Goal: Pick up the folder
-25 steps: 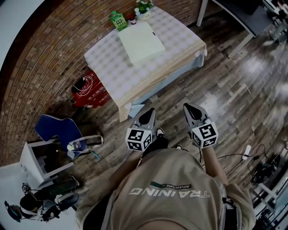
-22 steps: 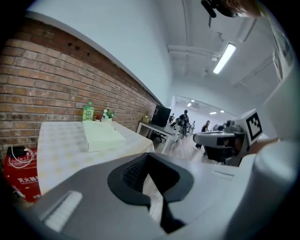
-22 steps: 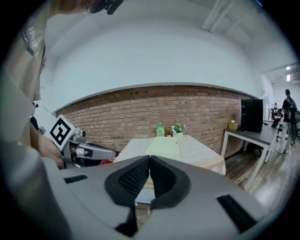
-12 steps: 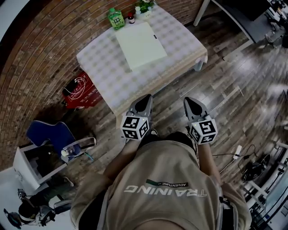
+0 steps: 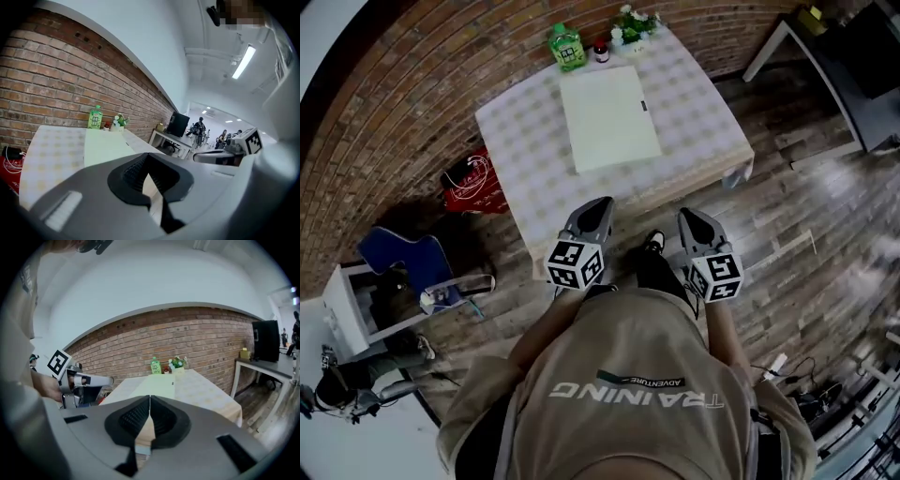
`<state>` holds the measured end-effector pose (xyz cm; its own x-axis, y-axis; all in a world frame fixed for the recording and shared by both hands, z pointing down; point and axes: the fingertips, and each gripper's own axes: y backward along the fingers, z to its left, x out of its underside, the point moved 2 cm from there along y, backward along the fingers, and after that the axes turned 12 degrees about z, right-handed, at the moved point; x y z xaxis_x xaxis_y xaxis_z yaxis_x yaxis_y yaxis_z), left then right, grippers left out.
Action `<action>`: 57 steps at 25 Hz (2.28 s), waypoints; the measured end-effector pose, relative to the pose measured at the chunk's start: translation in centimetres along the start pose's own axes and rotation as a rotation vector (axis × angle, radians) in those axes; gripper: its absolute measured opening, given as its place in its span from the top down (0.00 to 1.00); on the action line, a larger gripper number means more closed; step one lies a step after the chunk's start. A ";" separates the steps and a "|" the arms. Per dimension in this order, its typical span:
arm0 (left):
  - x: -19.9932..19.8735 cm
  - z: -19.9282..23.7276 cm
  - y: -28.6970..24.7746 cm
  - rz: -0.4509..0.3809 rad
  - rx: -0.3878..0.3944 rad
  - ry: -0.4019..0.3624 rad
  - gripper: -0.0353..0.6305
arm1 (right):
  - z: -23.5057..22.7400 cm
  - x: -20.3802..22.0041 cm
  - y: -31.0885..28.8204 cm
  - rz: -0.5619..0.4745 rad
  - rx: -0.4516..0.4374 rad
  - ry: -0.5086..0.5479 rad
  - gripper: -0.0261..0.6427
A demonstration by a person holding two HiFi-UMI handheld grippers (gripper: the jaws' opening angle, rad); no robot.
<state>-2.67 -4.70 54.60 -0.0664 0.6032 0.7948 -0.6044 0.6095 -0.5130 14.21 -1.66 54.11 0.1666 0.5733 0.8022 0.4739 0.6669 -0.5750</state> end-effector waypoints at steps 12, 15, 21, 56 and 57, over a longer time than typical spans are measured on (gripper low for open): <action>-6.4 4.9 -5.2 0.001 -0.181 0.089 0.94 | -8.0 -6.9 -10.2 0.043 -0.197 0.143 0.94; -6.7 6.1 -6.0 0.017 -0.207 0.109 0.94 | -8.8 -7.1 -11.6 0.051 -0.199 0.163 0.94; -8.1 10.8 -7.1 0.026 -0.262 0.102 0.94 | -9.4 -7.2 -13.7 0.102 -0.219 0.121 0.94; 0.3 25.4 -17.3 0.479 0.170 0.547 0.47 | -12.5 -3.9 -33.5 0.620 -0.533 -0.427 0.56; 0.4 25.5 -17.5 0.470 0.190 0.565 0.47 | -12.6 -3.8 -33.8 0.637 -0.559 -0.441 0.55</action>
<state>-12.34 -28.28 72.17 0.0348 0.9805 0.1933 -0.7427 0.1548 -0.6515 8.49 -32.35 72.54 0.2488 0.9542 0.1664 0.7705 -0.0909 -0.6309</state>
